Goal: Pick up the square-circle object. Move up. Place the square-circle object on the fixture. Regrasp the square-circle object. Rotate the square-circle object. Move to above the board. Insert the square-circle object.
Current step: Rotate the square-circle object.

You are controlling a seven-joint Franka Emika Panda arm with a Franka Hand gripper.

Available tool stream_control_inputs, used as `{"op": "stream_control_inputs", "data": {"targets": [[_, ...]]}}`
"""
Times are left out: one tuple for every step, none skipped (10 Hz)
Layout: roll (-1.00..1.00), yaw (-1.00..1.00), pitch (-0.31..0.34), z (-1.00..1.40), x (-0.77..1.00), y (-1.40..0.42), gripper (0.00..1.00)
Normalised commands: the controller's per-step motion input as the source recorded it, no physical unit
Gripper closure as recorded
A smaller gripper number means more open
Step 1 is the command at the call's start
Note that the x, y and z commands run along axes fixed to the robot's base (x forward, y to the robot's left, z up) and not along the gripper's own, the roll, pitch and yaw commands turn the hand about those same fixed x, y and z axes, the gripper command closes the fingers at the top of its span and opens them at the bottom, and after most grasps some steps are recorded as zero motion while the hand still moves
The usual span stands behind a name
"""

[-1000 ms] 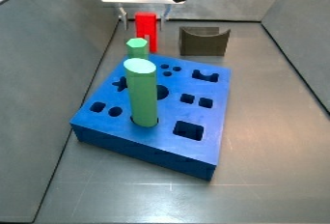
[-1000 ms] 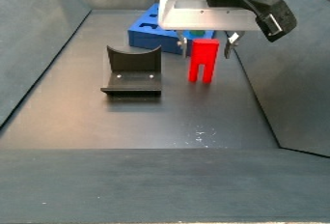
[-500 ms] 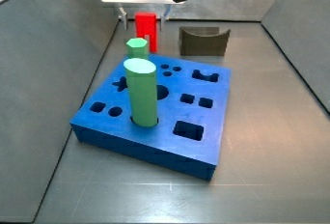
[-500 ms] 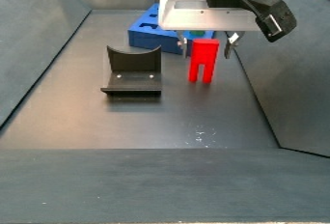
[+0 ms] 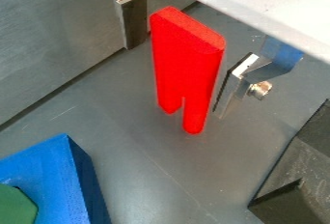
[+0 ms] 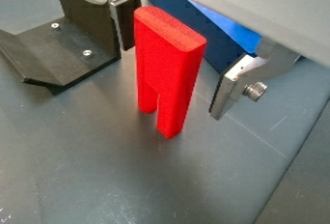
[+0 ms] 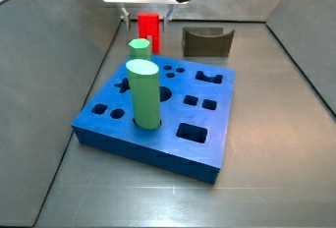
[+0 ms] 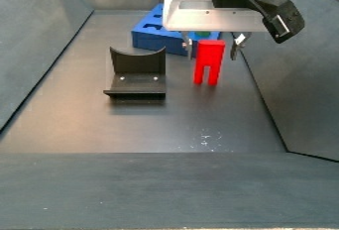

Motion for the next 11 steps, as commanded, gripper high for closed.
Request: {"op": "stream_control_inputs", "data": {"targets": [[0.21,0.03,-0.026,-0.17,0.07,-0.01,0.0],[0.21,0.03,-0.026,-0.17,0.07,-0.01,0.0],[0.21,0.03,-0.026,-0.17,0.07,-0.01,0.0],[0.21,0.03,-0.026,-0.17,0.07,-0.01,0.0],[0.21,0.03,-0.026,-0.17,0.07,-0.01,0.0],[0.21,0.03,-0.026,-0.17,0.07,-0.01,0.0],[0.21,0.03,-0.026,-0.17,0.07,-0.01,0.0],[0.21,0.03,-0.026,-0.17,0.07,-0.01,0.0],[0.21,0.03,-0.026,-0.17,0.07,-0.01,0.0],[0.21,0.03,-0.026,-0.17,0.07,-0.01,0.0],[0.21,0.03,-0.026,-0.17,0.07,-0.01,0.0]]}}
